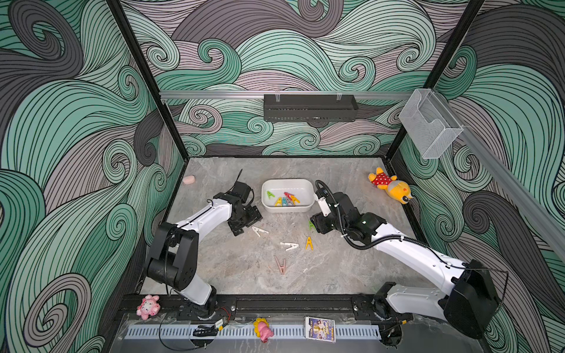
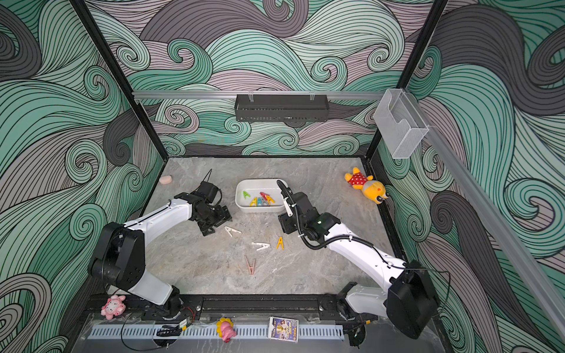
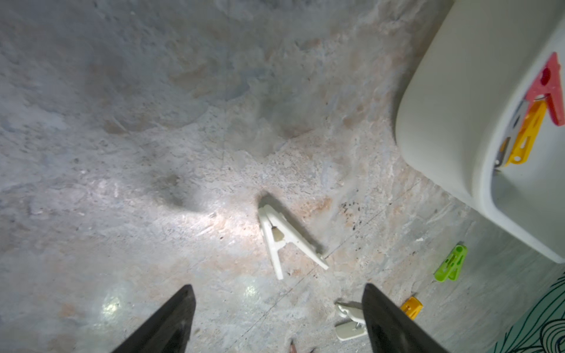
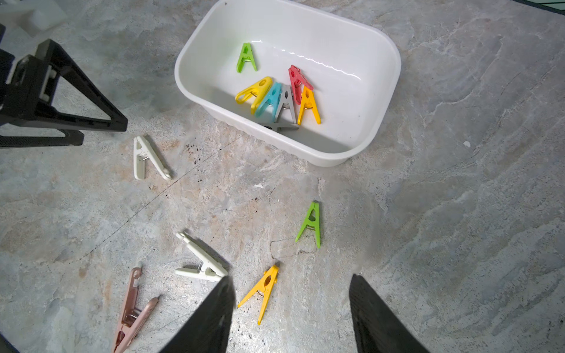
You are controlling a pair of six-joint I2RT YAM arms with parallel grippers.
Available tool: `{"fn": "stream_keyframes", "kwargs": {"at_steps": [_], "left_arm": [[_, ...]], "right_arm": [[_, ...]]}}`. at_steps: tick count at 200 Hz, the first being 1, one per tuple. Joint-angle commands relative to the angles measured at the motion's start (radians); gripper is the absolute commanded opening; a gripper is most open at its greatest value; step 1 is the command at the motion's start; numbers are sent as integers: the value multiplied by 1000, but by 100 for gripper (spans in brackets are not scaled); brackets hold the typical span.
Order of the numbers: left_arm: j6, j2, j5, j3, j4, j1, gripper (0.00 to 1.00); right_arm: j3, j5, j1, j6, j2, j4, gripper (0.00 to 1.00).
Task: Put the clothespins into the storage box
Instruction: Pick up the clothespin from the center of the board.
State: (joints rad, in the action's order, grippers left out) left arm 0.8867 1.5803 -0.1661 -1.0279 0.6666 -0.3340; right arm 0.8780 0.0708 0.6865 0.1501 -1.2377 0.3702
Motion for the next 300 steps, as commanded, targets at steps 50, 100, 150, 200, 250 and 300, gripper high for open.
{"fn": "stream_keyframes", "kwargs": {"at_steps": [50,100,150,200,250,300], "left_arm": [[115,130,152,-157,138,-62,87],[182,190,116,-129,89,-89,80],[198,246,114,-144,75,-105,78],[201,279,120,-149,84,-105,76],[204,327,102,-179,87,-112,73],[207,332,100,-160,88,-115,66]], "right_arm": [[-70,6,1,5,17,-110,63],[-114,6,-10,-11,35,-143,65],[-131,5,-28,-18,43,-145,66],[-149,-10,-47,-12,49,-152,66],[-180,-13,-66,-3,71,-156,66],[-187,-18,-77,0,78,-158,66]]}}
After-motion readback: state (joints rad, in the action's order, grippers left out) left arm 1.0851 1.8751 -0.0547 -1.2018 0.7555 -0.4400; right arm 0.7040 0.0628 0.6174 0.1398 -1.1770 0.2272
